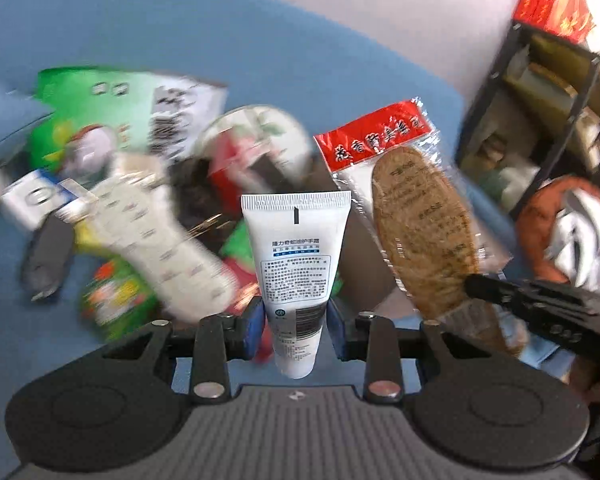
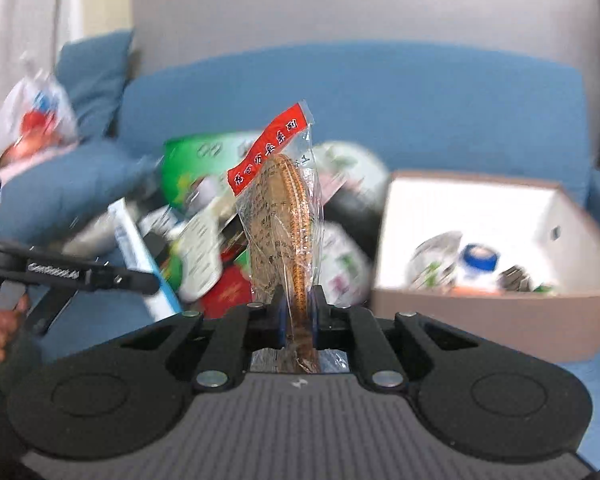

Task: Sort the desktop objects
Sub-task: 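Carry the insole and lotion tube over the cardboard box and release both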

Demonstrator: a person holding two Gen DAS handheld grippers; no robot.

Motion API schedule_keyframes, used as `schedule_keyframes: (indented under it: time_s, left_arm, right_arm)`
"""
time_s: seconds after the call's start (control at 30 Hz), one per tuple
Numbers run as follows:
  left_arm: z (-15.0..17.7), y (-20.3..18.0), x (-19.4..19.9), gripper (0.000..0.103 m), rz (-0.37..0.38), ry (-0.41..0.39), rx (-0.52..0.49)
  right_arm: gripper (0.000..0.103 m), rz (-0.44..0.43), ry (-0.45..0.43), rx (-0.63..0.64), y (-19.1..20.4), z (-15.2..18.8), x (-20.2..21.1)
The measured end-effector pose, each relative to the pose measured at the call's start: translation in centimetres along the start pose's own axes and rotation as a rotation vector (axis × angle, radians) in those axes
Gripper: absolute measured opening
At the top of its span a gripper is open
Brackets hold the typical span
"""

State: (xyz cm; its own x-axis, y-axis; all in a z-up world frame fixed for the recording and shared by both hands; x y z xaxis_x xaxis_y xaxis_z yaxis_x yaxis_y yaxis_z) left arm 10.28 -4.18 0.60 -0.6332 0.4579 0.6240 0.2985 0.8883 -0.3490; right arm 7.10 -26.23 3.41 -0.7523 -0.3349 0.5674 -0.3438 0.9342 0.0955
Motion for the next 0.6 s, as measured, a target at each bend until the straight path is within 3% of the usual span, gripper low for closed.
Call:
schedule_keyframes:
  time_s: [0.27, 0.4, 0.6]
  left_arm:
    - [-7.0, -6.8, -3.5, 0.035, 0.105, -0.044, -0.084]
    - [-9.8, -10.0, -7.1, 0.035, 0.147, -0.031, -0.107]
    - [-11.6, -13.9, -13.8, 0.035, 0.141, 0.040, -0.133]
  right_arm:
    - [0.009, 0.154, -0.102, -0.115, -7.6, -3.6, 1.0]
    - [0.009, 0.232, -0.159, -0.153, -11.5, -5.3, 0.9]
    - [0.009, 0.320, -0.234, -0.183, -17.3, -8.0, -1.0]
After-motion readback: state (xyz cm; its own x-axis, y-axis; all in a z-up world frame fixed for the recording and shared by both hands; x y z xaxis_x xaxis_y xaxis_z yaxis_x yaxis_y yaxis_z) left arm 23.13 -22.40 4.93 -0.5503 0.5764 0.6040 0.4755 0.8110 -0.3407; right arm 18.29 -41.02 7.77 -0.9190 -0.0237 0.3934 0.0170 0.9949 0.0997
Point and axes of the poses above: each gripper's, at about its wrist camera, not at the fingertips, and x roughly against the way its jaws point, y to its left, z to its underside, the point moved 7 cm from there along -x, roughly the way its jaws point, and after that the axes turned 8 degrees about y, right-handed, at the moved point
